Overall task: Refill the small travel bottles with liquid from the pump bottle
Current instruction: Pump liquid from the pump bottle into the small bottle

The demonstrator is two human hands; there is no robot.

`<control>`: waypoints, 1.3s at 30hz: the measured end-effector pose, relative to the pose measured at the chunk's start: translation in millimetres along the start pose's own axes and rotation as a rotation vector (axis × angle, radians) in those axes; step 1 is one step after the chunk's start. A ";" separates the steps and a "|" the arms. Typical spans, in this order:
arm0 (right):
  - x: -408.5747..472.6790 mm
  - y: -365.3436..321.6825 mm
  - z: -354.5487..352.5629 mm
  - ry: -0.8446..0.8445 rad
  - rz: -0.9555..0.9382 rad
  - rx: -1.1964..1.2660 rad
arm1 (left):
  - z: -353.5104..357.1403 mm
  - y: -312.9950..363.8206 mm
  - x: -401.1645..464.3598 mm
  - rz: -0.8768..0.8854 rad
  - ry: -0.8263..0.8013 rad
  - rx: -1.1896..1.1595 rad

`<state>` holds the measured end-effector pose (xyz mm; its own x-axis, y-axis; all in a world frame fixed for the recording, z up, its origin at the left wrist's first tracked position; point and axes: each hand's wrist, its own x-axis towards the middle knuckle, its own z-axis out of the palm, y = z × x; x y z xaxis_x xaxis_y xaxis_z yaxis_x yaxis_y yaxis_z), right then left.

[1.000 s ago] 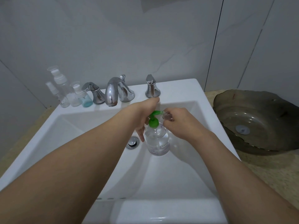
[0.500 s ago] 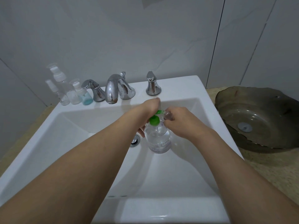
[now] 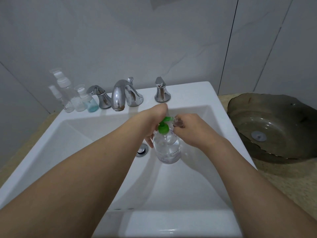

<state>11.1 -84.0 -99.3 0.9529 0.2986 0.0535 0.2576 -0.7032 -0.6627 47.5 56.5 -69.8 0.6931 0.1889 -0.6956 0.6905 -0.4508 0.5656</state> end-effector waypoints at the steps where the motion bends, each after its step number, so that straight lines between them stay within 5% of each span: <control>1: -0.4 -0.8 -1.0 0.013 -0.012 -0.005 | -1.8 1.4 -1.5 -0.015 -0.031 -0.025; 9: -0.4 -2.3 -1.3 0.032 -0.036 0.002 | -2.5 3.9 -9.0 -0.055 -0.078 -0.097; 24: -1.2 0.4 0.9 -0.039 0.031 -0.022 | 15.9 1.9 -6.0 0.153 0.243 -0.067; 39: -2.9 -3.7 -3.8 0.035 -0.027 0.004 | -0.5 5.5 -16.5 -0.035 -0.014 -0.150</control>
<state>8.0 -84.7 -94.2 0.9507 0.2945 0.0974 0.2826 -0.6926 -0.6637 39.9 51.3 -55.0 0.6661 0.1891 -0.7215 0.7378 -0.3091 0.6001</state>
